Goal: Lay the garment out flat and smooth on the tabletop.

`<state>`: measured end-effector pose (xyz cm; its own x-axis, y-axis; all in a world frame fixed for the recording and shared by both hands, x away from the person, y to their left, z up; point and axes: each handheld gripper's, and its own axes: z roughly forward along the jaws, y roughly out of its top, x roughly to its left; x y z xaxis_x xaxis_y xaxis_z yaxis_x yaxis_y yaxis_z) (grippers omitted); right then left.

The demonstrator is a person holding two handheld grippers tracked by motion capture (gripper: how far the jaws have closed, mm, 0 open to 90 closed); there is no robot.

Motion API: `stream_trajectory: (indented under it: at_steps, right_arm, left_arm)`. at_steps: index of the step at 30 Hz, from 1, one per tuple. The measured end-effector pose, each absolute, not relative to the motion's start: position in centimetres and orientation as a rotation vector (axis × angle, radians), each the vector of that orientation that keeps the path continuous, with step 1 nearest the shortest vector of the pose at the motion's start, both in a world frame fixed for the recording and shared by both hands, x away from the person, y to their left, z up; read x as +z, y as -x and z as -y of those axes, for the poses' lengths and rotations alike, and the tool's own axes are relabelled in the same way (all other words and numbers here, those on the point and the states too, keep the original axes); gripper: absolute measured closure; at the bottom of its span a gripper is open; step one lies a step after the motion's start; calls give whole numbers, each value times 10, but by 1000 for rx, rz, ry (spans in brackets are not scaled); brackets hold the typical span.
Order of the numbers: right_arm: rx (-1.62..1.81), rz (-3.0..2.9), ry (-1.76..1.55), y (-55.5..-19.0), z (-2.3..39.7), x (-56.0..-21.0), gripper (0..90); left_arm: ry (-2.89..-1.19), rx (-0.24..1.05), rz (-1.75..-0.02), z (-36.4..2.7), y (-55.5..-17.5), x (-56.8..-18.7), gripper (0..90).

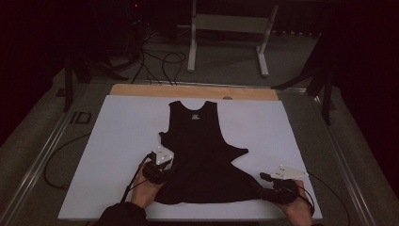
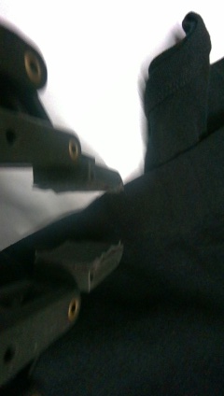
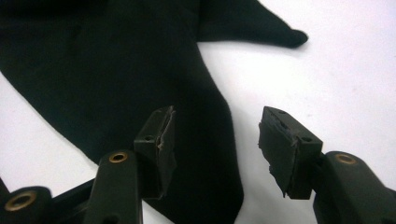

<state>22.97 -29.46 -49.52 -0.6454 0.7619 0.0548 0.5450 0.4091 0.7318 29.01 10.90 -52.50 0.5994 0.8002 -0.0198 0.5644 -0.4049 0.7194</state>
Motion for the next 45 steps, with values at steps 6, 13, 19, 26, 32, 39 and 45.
stream_trajectory:
  at_steps: [6, 13, 19, 26, 32, 39, 45]
  right_arm:
    - [1047, -2427, -1127, -230, 290, -501, 450]
    - [1040, -2436, -1135, -229, 292, -502, 451]
    - [1033, -2447, -1138, -230, 291, -504, 449]
    - [1020, -2464, -1143, -232, 290, -506, 452]
    - [995, -2491, -1152, -235, 287, -510, 503]
    - [967, -2528, -1125, -233, 290, -508, 861]
    - [966, -2537, -1100, -221, 299, -498, 878]
  left_arm:
    - [-2129, 426, -1066, -109, -289, -523, 894]
    - [-2015, 397, -1088, -130, -285, -504, 897]
    - [-1966, 382, -1078, -151, -272, -490, 896]
    - [-1938, 373, -1105, -172, -256, -484, 896]
    - [-1914, 359, -1146, -189, -249, -486, 896]
    - [-1910, 354, -1155, -192, -249, -487, 895]
    - [-1915, 355, -1168, -194, -251, -489, 895]
